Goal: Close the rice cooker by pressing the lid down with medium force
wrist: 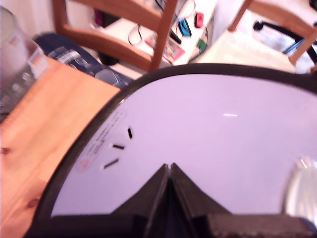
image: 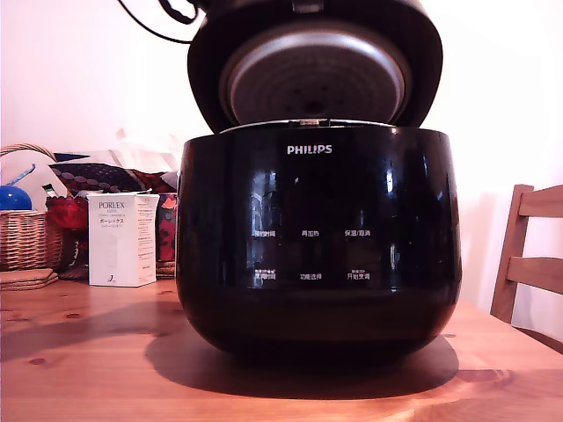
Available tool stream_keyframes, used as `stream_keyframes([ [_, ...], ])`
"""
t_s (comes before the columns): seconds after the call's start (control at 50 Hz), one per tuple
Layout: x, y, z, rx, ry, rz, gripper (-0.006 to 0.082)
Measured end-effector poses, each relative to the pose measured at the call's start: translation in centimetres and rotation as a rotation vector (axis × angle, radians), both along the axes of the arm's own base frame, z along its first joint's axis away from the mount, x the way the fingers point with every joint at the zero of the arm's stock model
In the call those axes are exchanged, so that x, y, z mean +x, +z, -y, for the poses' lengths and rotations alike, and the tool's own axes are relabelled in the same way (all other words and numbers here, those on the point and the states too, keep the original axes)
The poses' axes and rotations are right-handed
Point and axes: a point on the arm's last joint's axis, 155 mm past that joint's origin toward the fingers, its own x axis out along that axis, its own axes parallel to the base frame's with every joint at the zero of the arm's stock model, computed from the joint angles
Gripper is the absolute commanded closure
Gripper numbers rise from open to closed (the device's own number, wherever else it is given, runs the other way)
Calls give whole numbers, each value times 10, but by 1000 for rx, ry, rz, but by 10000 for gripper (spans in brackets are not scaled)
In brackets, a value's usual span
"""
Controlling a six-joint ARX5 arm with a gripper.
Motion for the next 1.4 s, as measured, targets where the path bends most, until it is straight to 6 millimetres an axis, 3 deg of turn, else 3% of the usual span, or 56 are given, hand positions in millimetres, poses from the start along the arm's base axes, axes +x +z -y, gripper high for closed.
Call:
stream_keyframes([
  [0.88,-3,-4,-2,22,5,-8,790],
  [1.16,-7,-4,13,9,-24,27,790],
  [1.4,-26,-28,11,28,-40,21,790],
])
